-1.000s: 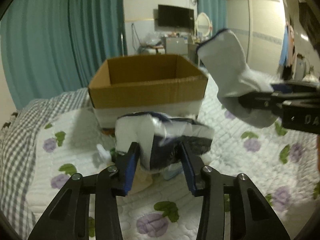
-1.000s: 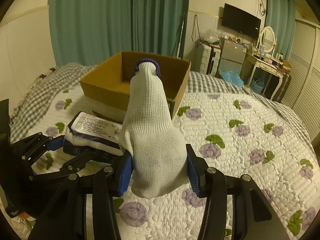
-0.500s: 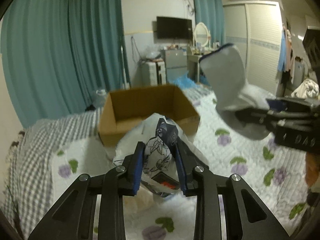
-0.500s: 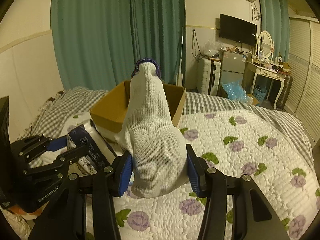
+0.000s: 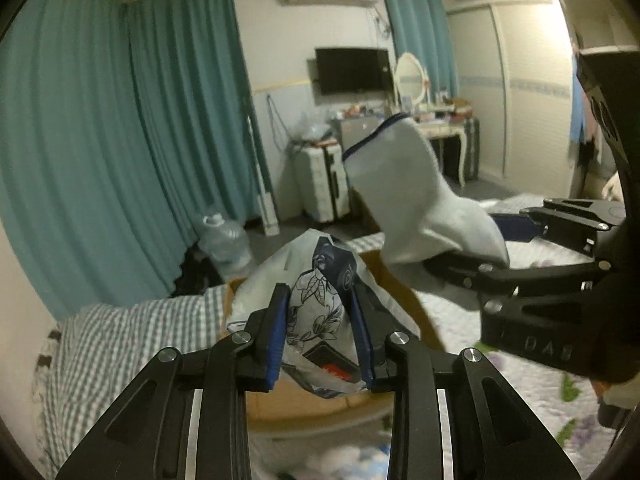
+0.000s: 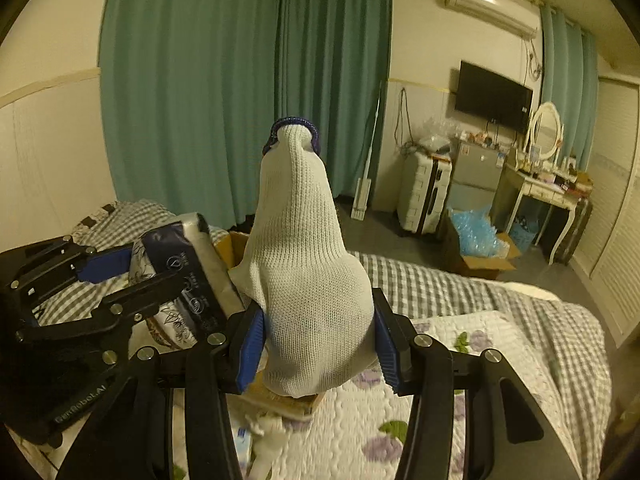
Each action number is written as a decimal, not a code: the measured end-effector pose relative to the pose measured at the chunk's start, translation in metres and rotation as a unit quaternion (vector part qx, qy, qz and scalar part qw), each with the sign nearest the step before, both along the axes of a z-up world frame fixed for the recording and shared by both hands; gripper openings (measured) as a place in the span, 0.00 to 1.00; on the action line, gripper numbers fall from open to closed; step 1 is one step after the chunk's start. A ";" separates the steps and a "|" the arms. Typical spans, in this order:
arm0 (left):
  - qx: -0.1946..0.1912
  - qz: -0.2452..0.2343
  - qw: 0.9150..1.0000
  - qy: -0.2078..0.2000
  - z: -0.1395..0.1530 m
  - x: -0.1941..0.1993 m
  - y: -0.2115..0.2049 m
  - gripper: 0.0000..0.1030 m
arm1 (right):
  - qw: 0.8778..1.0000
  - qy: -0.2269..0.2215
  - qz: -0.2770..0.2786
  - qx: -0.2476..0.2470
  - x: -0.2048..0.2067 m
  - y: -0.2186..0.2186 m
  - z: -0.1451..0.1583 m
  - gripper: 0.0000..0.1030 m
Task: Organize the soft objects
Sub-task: 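Carry the package with the left tool and the sock with the right tool into the box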
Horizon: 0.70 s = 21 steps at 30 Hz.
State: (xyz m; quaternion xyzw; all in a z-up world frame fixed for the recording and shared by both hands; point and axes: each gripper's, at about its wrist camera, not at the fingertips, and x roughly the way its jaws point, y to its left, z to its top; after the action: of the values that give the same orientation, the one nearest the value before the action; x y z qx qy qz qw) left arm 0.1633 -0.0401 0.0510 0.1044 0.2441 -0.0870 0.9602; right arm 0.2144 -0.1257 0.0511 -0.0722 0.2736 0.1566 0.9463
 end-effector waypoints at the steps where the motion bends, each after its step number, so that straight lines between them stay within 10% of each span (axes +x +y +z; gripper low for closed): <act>1: 0.007 0.001 1.000 0.003 -0.007 0.008 -0.001 0.29 | 1.000 0.010 0.001 0.003 0.012 0.001 -0.007 0.47; 11: 0.003 0.057 0.997 0.054 -0.069 0.068 0.031 0.42 | 0.997 0.071 0.021 0.029 0.081 0.007 -0.081 0.57; 13: -0.013 0.052 0.997 0.055 -0.067 0.069 0.037 0.44 | 0.997 0.069 0.019 0.034 0.085 0.006 -0.083 0.74; 15: -0.026 0.052 0.997 0.044 -0.060 0.064 0.040 0.70 | 0.997 0.057 0.008 0.042 0.086 0.001 -0.080 0.75; 21: -0.025 0.071 0.997 -0.019 -0.015 0.028 0.044 0.72 | 0.998 0.025 -0.017 0.047 0.067 -0.018 -0.044 0.83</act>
State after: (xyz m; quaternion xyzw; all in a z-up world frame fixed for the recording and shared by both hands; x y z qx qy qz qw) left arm 0.1917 0.0035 0.0358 0.0644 0.2305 -0.0231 0.9707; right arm 0.2819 -0.1438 0.0075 -0.0187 0.2906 0.1552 0.9440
